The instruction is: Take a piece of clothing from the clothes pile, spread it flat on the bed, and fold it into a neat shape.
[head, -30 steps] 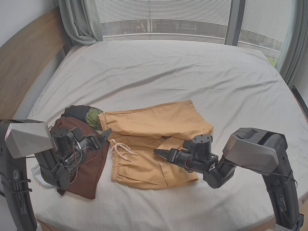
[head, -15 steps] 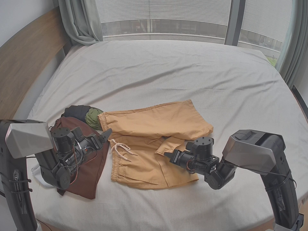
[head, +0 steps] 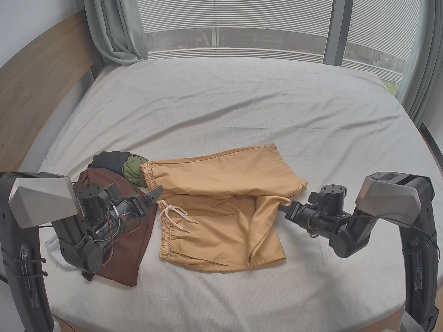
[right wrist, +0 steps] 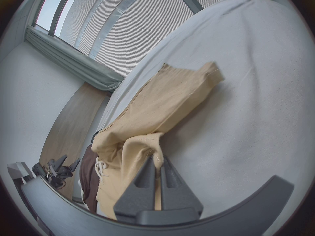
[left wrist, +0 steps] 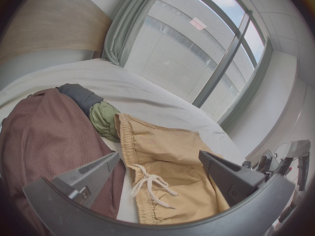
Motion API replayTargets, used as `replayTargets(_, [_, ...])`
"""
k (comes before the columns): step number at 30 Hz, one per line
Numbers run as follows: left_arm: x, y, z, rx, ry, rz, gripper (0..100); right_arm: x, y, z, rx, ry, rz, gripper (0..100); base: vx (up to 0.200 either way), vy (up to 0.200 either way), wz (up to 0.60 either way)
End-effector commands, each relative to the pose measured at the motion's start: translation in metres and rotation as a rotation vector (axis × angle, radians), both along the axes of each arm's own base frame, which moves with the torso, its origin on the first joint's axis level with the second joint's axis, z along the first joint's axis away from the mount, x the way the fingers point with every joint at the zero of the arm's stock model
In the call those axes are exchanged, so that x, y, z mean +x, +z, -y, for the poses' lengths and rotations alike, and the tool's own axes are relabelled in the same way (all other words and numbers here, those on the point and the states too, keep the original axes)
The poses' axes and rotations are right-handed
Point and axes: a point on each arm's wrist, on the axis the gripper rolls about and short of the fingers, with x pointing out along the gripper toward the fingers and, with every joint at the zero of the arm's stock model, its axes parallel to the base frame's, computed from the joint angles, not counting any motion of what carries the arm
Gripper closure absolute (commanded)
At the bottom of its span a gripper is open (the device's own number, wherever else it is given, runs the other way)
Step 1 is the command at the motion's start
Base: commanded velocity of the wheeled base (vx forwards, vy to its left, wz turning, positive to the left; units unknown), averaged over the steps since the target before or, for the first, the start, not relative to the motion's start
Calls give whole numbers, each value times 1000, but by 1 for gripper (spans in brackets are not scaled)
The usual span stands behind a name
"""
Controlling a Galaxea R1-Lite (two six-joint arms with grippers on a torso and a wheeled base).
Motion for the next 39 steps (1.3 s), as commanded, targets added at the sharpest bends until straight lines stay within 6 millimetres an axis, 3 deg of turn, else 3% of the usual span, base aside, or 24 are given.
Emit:
replayTargets(1, [-1,-1,3,0,-7,-5,0,6,8,33,-17,-73,19,100,0,0,0])
replayTargets(15, [-1,-4,3,4,-9,-12,0,18,10,74,-86,-144,57,100,0,0,0])
replayTargets(30, [-1,-8,6,6,-16,-24,0,24,13,85,-113,-161,93,100,0,0,0])
replayTargets(31, [-1,-8,6,6,-18,-24,0,24,13,85,-116,-160,94,0,0,0,0])
replayTargets(39, [-1,-9,6,6,-18,-24,0,21,19,103,-179,-180,129,0,0,0,0])
